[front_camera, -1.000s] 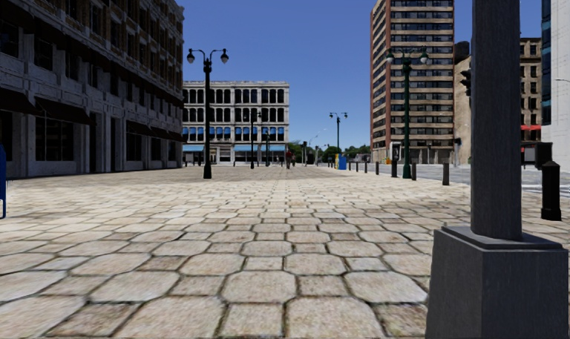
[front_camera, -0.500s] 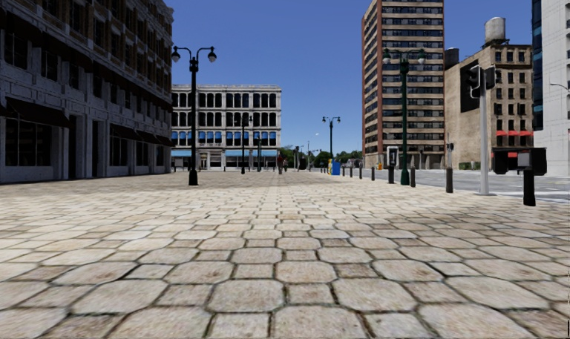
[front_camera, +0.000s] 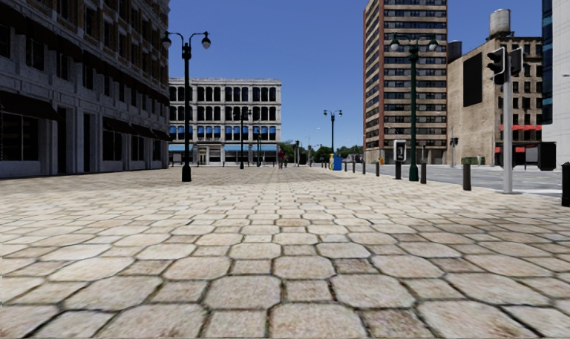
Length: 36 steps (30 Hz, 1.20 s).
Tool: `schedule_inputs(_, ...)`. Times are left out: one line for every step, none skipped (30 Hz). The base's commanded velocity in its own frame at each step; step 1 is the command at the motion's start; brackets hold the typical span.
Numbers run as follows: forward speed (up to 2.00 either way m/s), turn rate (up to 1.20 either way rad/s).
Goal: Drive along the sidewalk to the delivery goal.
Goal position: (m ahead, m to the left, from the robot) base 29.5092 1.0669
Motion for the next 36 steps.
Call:
schedule_inputs(1.62,0.00)
schedule_inputs(1.62,0.00)
schedule_inputs(1.62,0.00)
schedule_inputs(1.62,0.00)
schedule_inputs(1.62,0.00)
schedule_inputs(1.74,0.00)
schedule_inputs(2.00,0.00)
schedule_inputs(2.00,0.00)
schedule_inputs(2.00,0.00)
schedule_inputs(2.00,0.00)
schedule_inputs(2.00,0.00)
schedule_inputs(2.00,0.00)
schedule_inputs(2.00,0.00)
schedule_inputs(2.00,0.00)
schedule_inputs(2.00,0.00)
schedule_inputs(2.00,0.00)
schedule_inputs(2.00,0.00)
schedule_inputs(2.00,0.00)
schedule_inputs(2.00,0.00)
schedule_inputs(2.00,0.00)
schedule_inputs(2.00,0.00)
schedule_inputs(2.00,0.00)
schedule_inputs(2.00,0.00)
schedule_inputs(2.00,0.00)
schedule_inputs(2.00,0.00)
schedule_inputs(2.00,0.00)
schedule_inputs(2.00,0.00)
schedule_inputs(2.00,0.00)
schedule_inputs(2.00,0.00)
schedule_inputs(2.00,0.00)
schedule_inputs(2.00,0.00)
schedule_inputs(2.00,0.00)
schedule_inputs(2.00,0.00)
schedule_inputs(2.00,0.00)
schedule_inputs(2.00,0.00)
schedule_inputs(2.00,0.00)
